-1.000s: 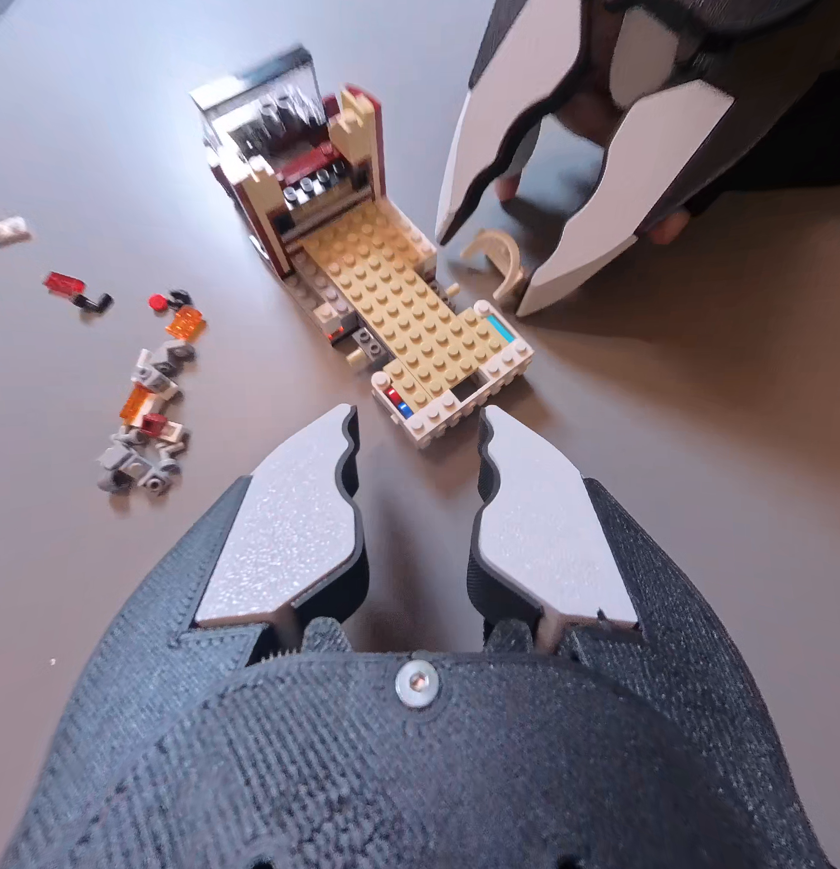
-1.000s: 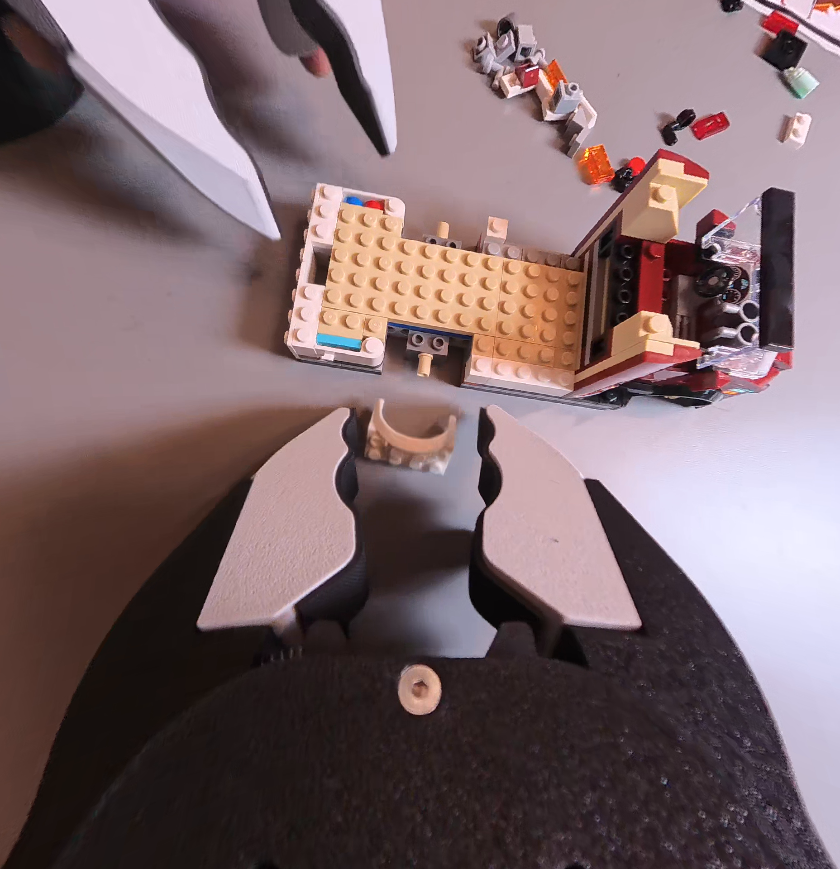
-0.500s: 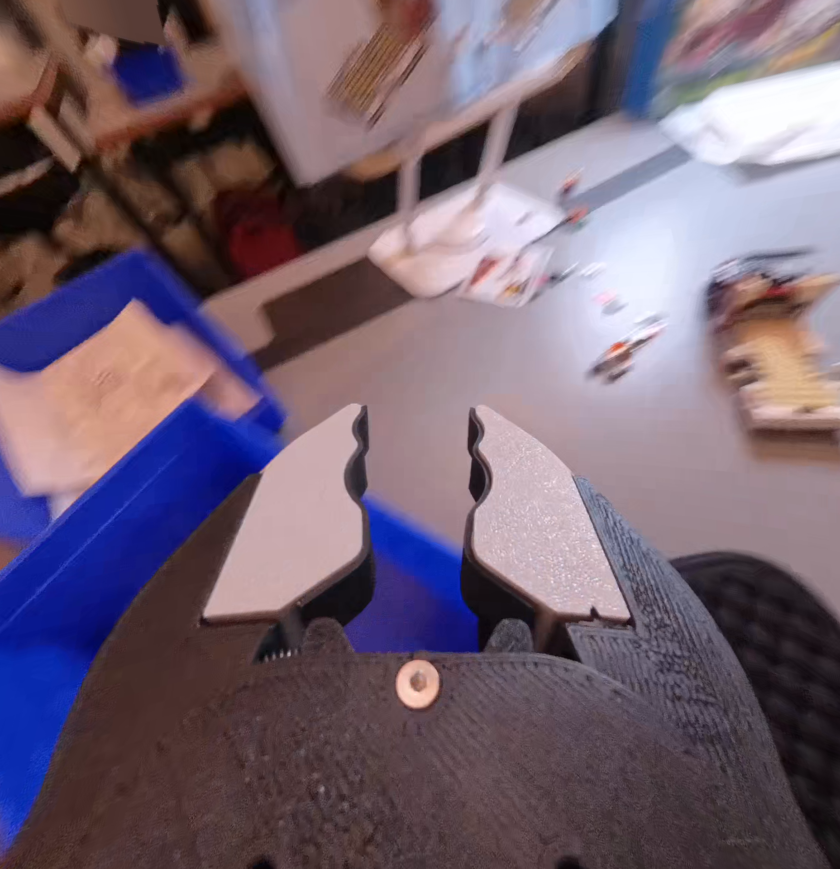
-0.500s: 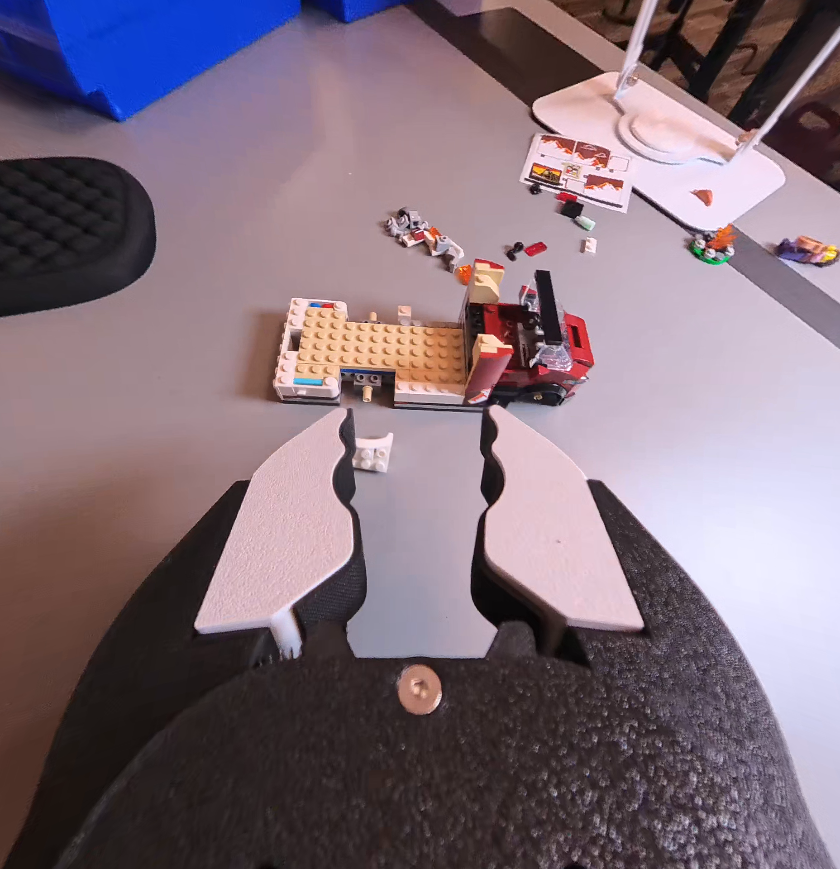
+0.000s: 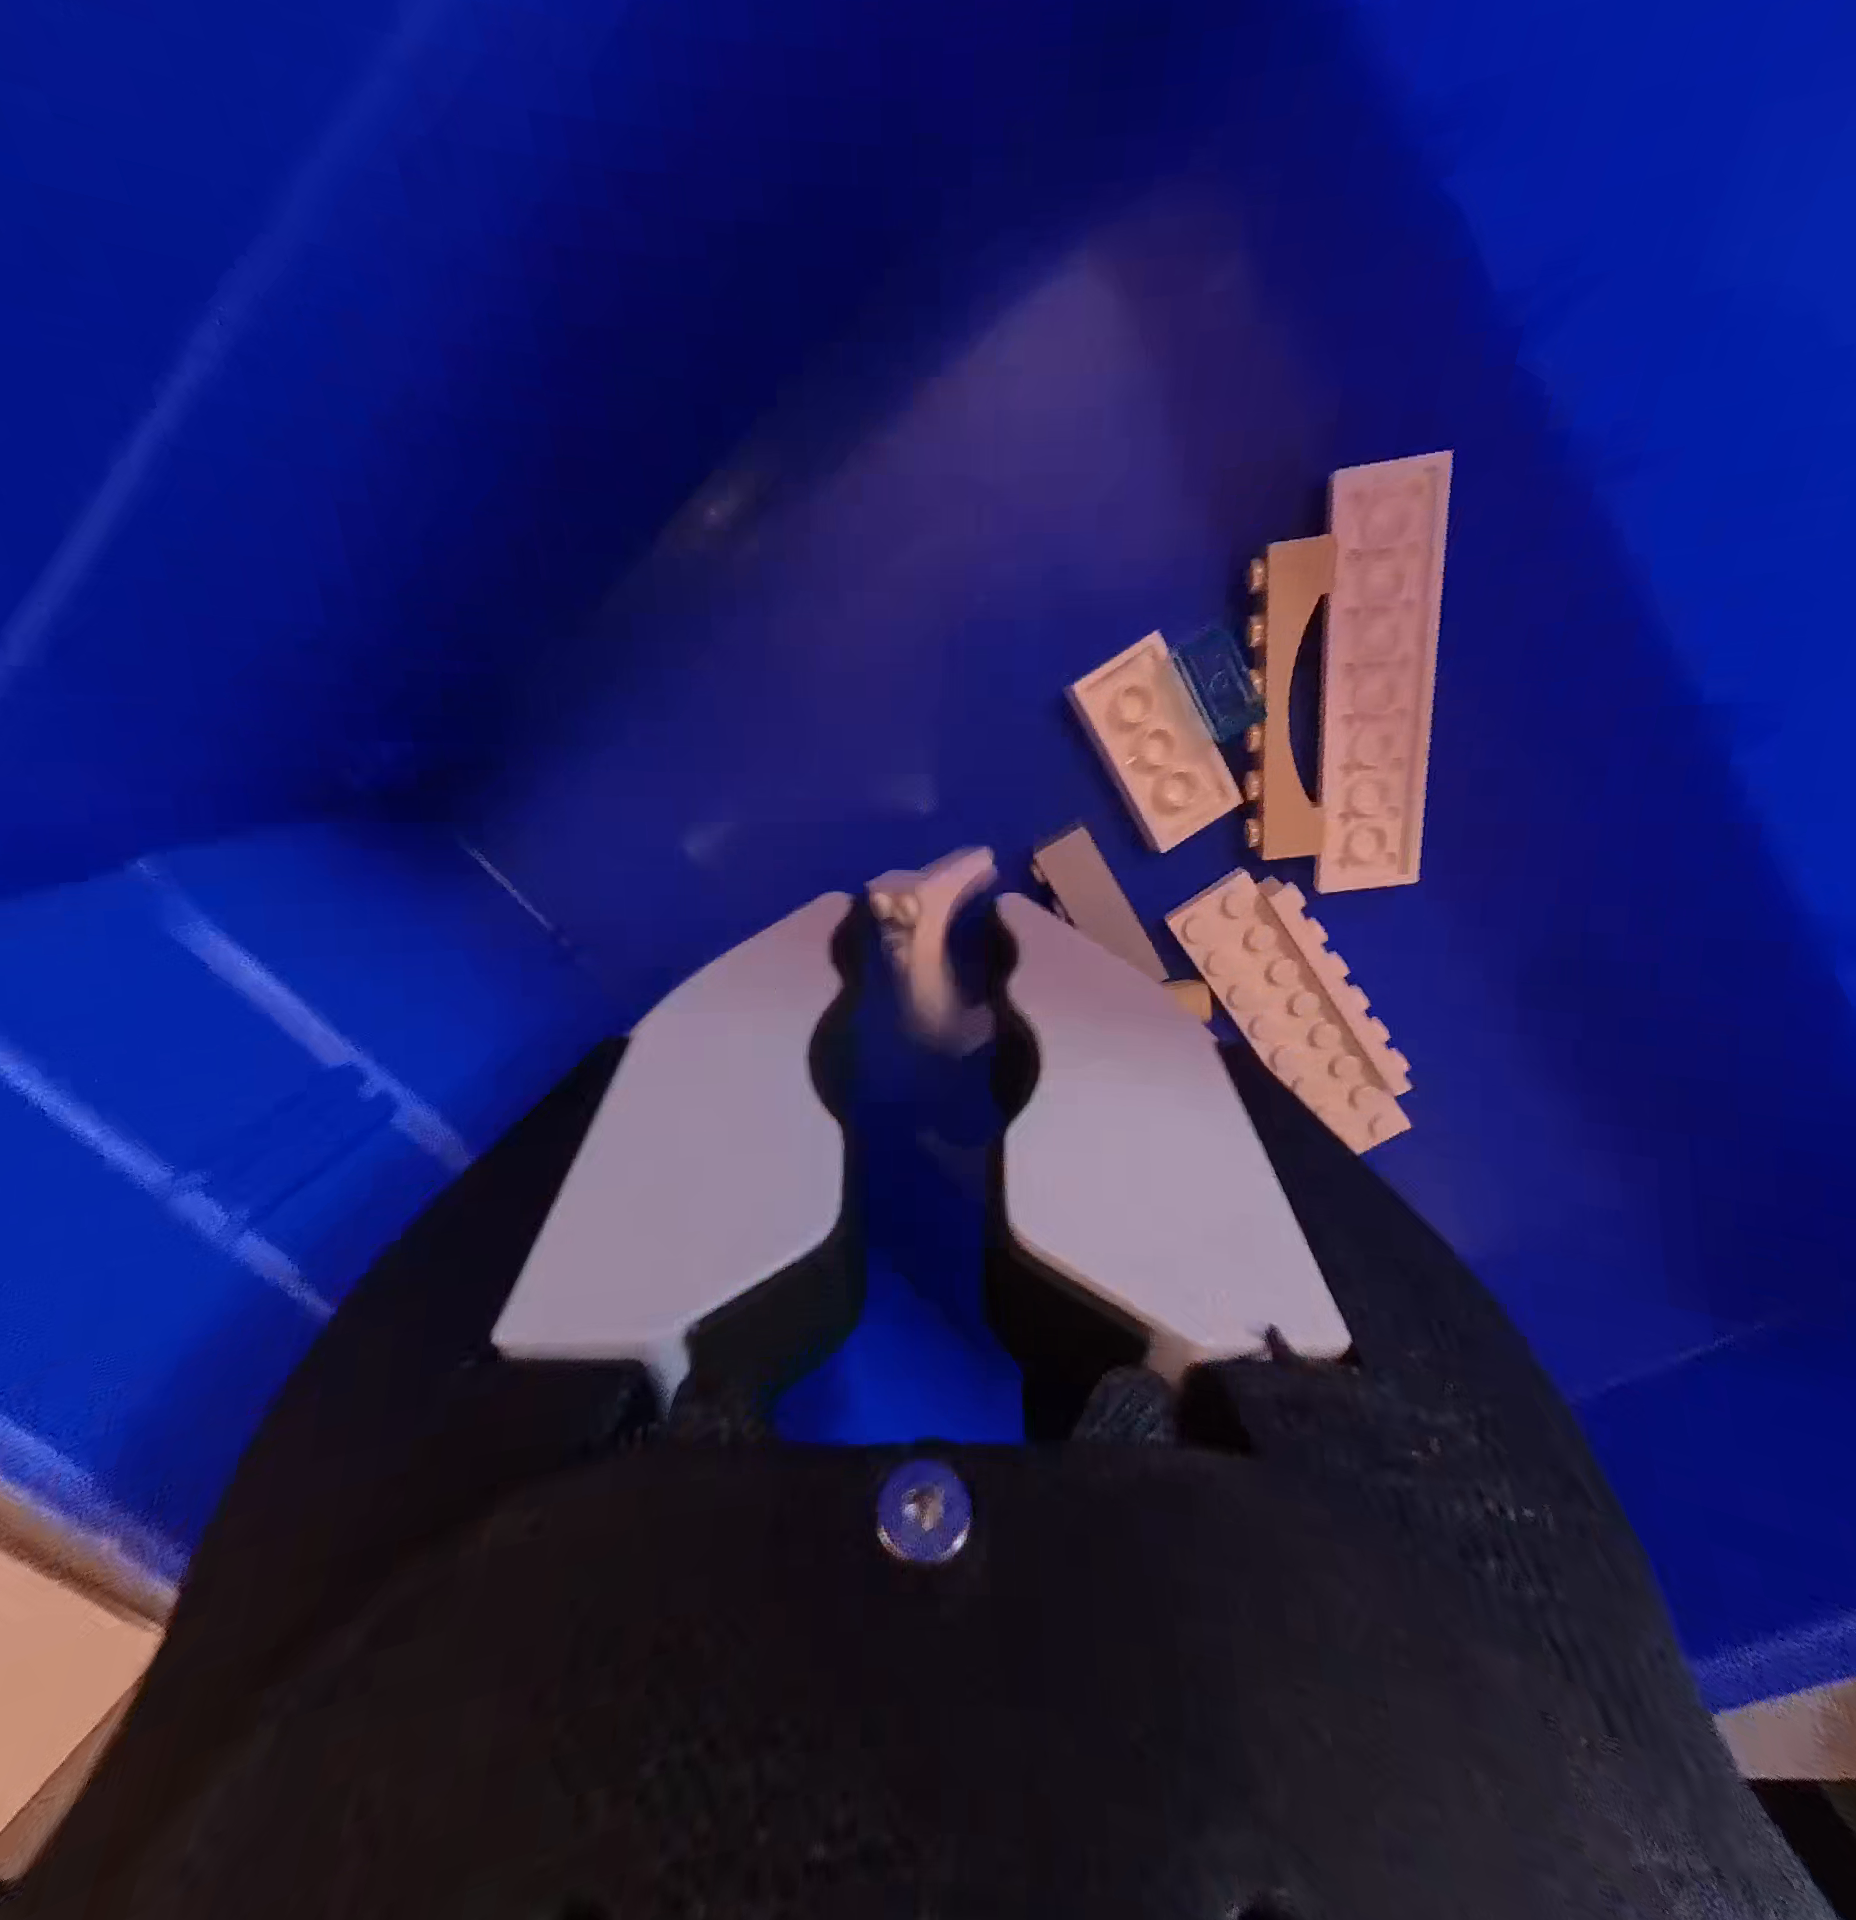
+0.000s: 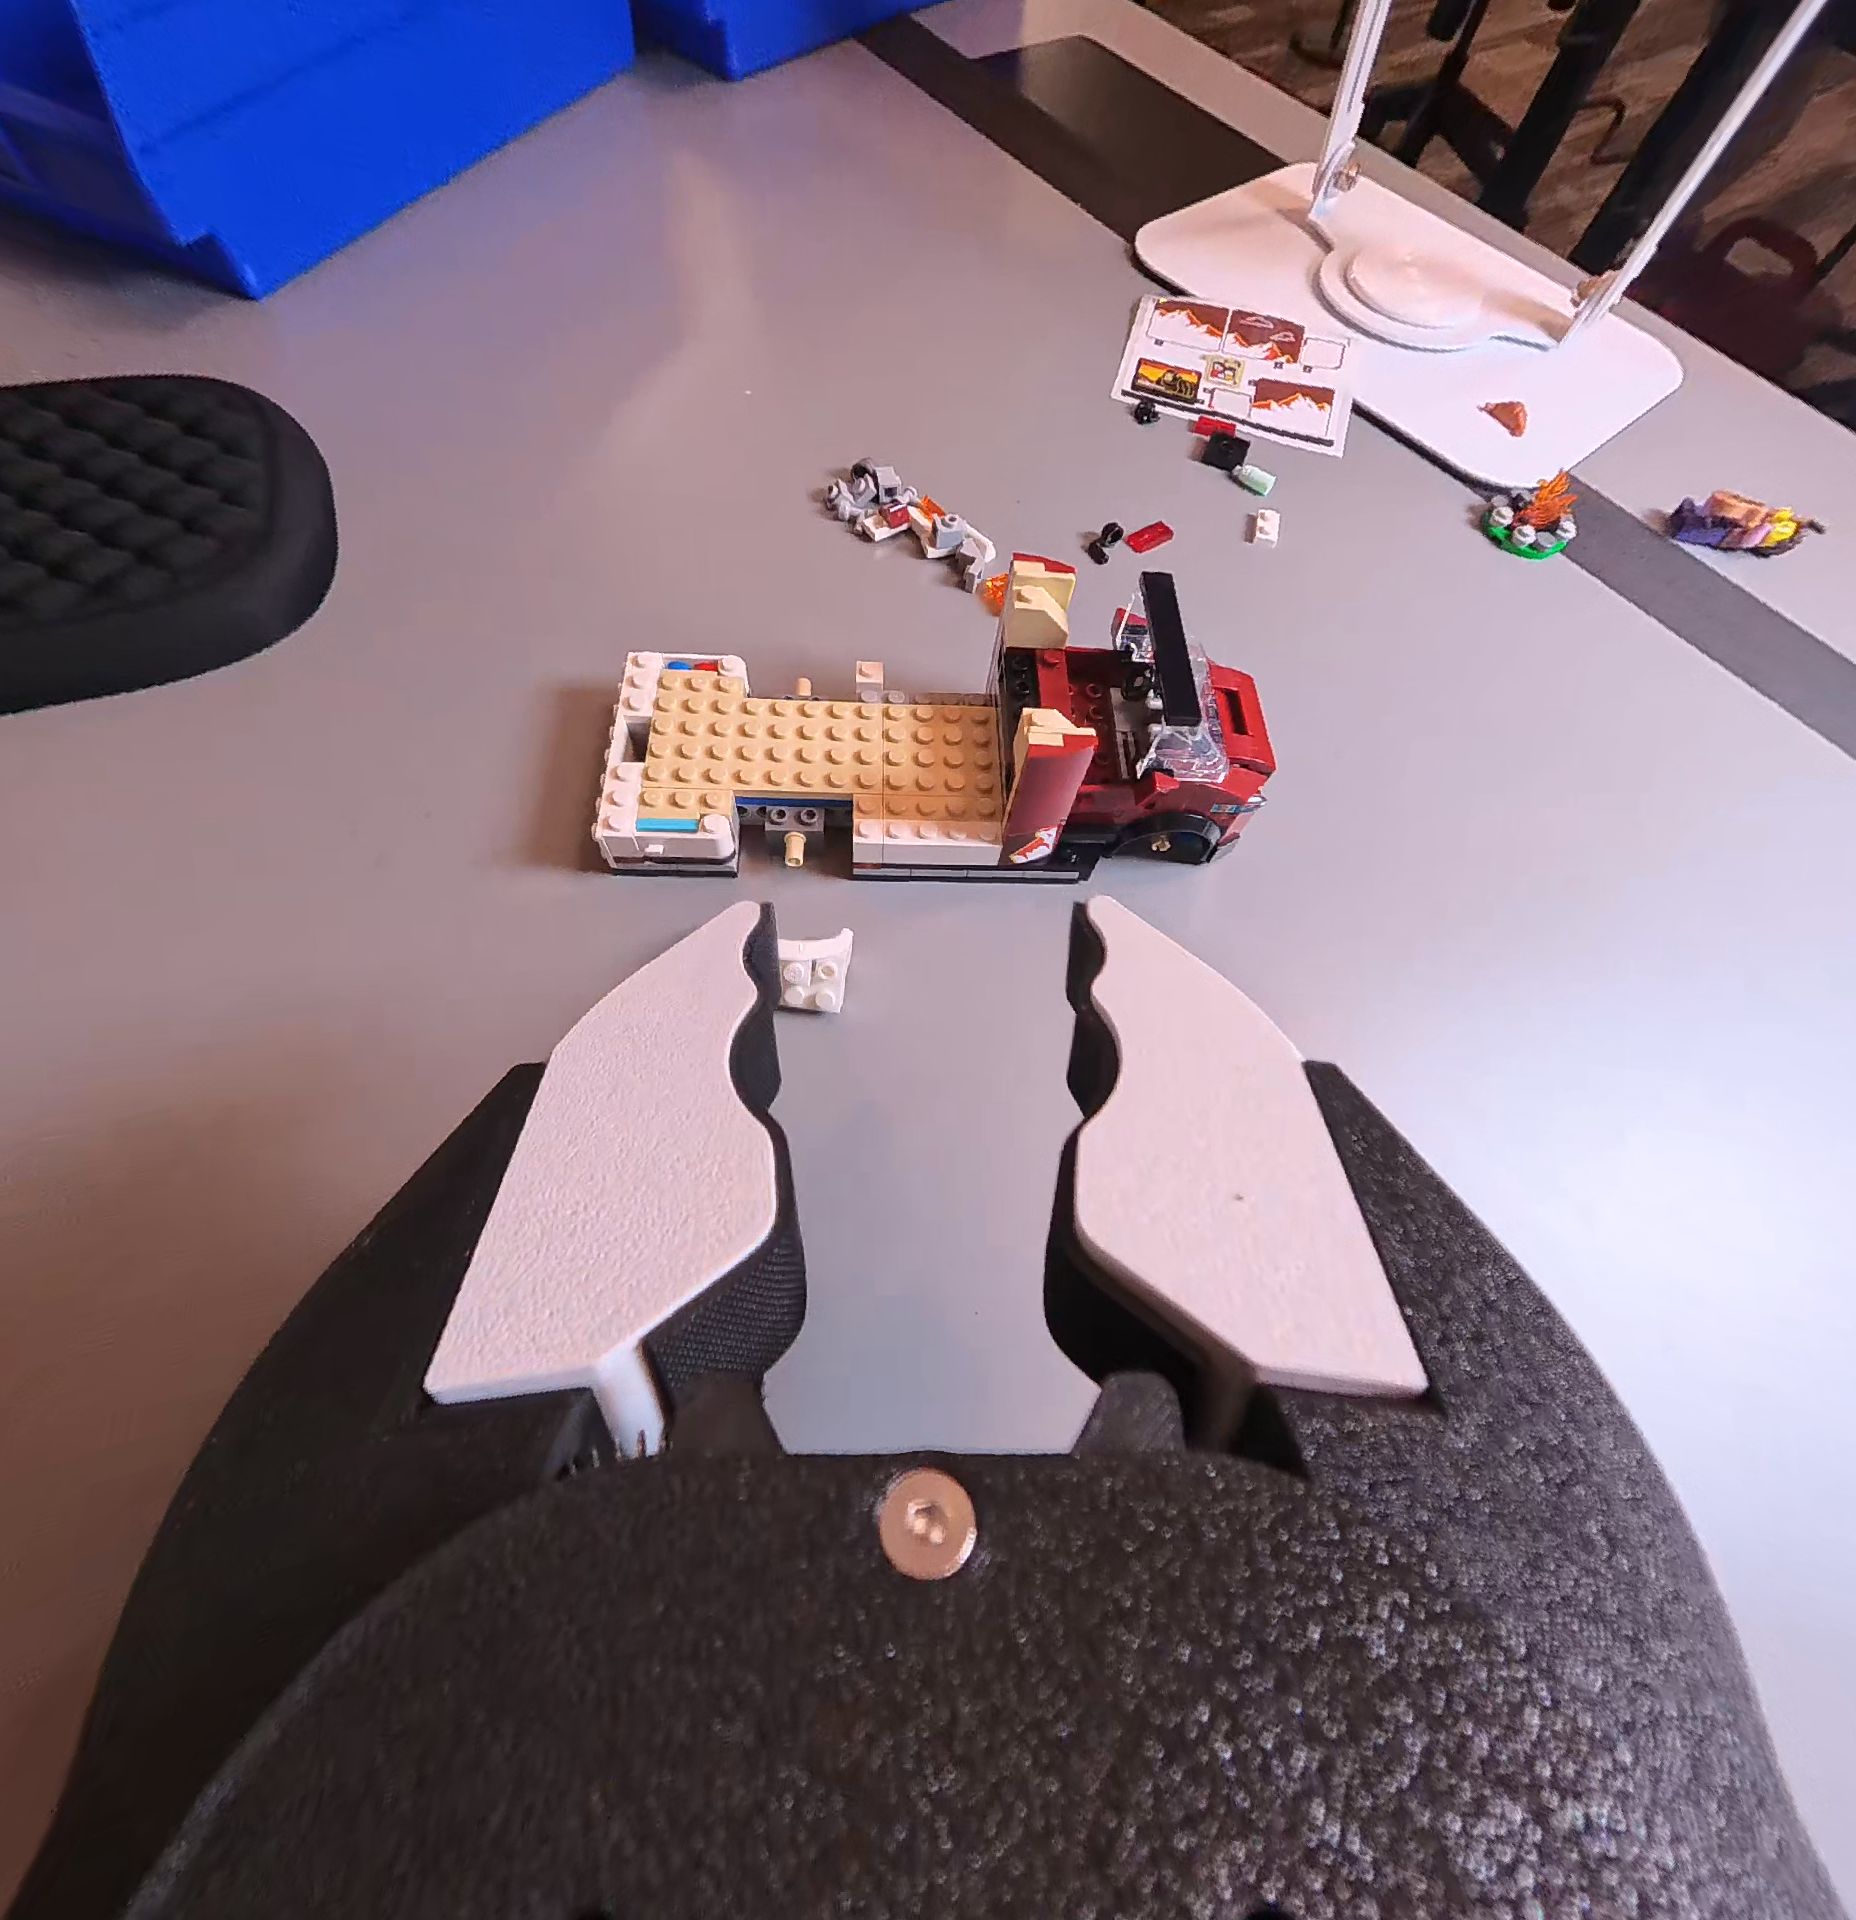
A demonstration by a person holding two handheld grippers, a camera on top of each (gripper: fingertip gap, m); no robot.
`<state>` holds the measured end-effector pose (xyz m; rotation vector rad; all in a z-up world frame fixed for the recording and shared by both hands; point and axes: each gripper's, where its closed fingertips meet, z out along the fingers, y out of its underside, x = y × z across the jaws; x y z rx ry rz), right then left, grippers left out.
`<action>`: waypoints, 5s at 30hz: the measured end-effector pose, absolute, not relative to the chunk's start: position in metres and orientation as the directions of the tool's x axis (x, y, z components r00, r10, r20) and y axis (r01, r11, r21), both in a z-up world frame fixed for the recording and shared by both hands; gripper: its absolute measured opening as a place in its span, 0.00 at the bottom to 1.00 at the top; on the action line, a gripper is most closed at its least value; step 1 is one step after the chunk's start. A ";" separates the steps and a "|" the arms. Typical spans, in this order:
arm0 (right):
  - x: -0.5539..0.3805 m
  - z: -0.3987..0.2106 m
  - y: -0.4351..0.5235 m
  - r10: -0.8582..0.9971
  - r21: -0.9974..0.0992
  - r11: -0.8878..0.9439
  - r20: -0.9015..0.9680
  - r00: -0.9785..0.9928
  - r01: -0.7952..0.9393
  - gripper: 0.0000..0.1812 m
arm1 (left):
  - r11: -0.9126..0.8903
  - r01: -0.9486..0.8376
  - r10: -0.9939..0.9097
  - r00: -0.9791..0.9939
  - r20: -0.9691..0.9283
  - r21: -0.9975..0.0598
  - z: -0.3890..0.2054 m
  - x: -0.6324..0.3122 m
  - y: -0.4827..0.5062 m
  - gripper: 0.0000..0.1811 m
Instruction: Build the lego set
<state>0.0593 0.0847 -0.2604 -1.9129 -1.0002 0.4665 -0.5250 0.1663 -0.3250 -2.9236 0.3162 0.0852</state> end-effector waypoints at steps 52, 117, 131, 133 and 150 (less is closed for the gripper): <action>-0.060 -0.205 0.038 0.940 -0.967 0.093 0.163 0.301 0.236 0.20 | -0.011 -0.270 -0.986 0.162 -0.034 -0.963 -0.224 -0.048 0.032 0.20; 0.027 -0.331 0.065 0.842 -0.582 -0.422 0.032 0.538 0.695 0.18 | 0.062 -0.761 -0.989 0.039 -0.142 -0.646 -0.324 -0.053 0.075 0.17; 0.027 -0.308 0.048 0.908 -0.541 -0.339 0.026 0.418 0.769 0.18 | 0.055 -0.547 -0.993 0.057 -0.102 -0.835 -0.283 -0.026 0.051 0.15; 0.017 -0.301 0.044 0.901 -0.584 -0.374 -0.046 0.431 0.720 0.18 | 0.081 -0.538 -0.992 0.038 -0.120 -0.839 -0.283 -0.020 0.044 0.16; -0.024 -0.247 0.027 0.597 -0.570 -0.802 -0.752 0.282 0.178 0.18 | 0.363 -0.417 -0.894 0.098 -0.438 -0.834 -0.246 -0.012 0.034 0.11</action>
